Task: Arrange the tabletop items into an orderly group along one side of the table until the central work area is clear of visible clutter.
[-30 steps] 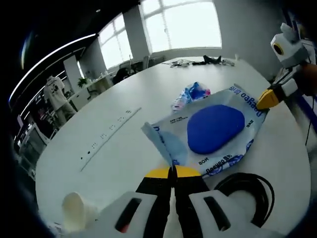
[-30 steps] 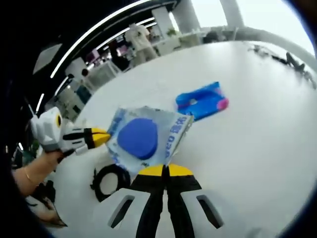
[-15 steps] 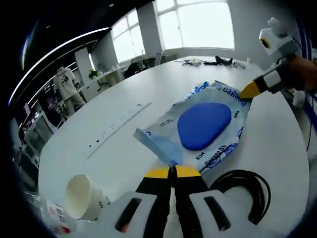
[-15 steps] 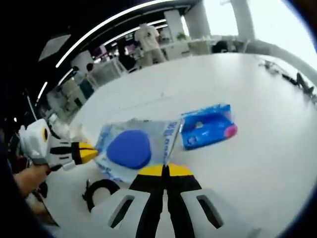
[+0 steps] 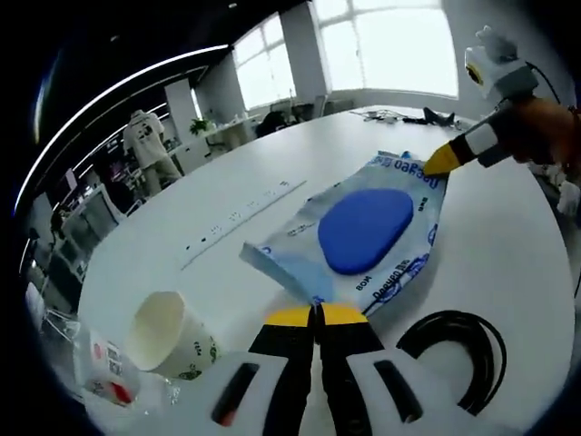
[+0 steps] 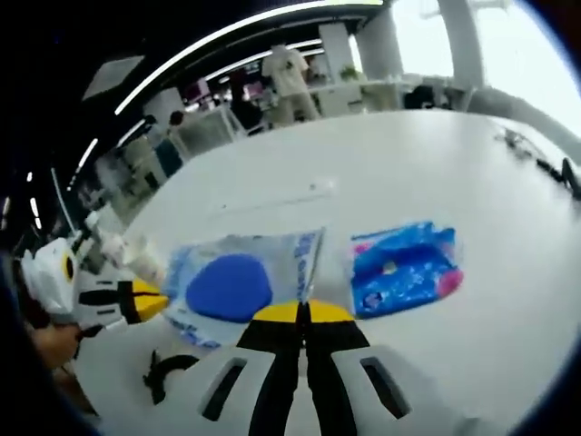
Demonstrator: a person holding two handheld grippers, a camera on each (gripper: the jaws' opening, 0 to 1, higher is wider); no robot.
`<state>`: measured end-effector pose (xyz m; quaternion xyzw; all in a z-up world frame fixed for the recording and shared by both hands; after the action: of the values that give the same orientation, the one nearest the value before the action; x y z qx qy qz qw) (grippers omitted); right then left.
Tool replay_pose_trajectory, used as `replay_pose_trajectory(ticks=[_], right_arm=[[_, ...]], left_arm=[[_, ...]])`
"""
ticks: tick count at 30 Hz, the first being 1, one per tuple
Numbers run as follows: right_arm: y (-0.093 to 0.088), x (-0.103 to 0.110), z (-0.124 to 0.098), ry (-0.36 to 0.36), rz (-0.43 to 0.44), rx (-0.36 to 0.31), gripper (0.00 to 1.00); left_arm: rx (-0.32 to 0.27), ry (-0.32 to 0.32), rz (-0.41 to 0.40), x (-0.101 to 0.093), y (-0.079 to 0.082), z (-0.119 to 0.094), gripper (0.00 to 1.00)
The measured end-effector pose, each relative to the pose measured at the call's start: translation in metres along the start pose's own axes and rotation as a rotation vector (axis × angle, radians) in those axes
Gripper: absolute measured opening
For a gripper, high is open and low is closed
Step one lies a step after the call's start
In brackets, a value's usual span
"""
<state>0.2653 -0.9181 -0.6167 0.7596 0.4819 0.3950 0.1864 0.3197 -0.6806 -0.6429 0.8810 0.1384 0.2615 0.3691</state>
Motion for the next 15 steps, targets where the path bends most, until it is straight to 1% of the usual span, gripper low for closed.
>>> replay_pose_trajectory(ticks=[5,9,15], right_arm=[[0.001,0.002,0.016,0.01,-0.034,0.013,0.0],[0.001,0.001,0.026,0.006,-0.056,0.016,0.0],[-0.003,0.001,0.04,0.008,-0.07,0.036,0.0]], left_arm=[[0.024,0.037,0.025,0.001,-0.004,0.002,0.0],[0.029,0.045,0.007,0.003,-0.007,0.006,0.0],[0.054,0.06,-0.004,0.004,-0.015,0.012,0.0]])
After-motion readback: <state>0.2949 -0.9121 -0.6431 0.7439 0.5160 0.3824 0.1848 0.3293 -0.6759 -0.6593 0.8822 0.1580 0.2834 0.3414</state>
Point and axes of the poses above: the point that each gripper's makers call its tool centre point, and the gripper's own axes: z roughly forward along the fingers, x roughly to its left, y roughly out of its top, the point moved 9 cm from there along -z, roughly backward along the fingers, and after that the axes turned 15 degrees about z, right-handed, at the moved point
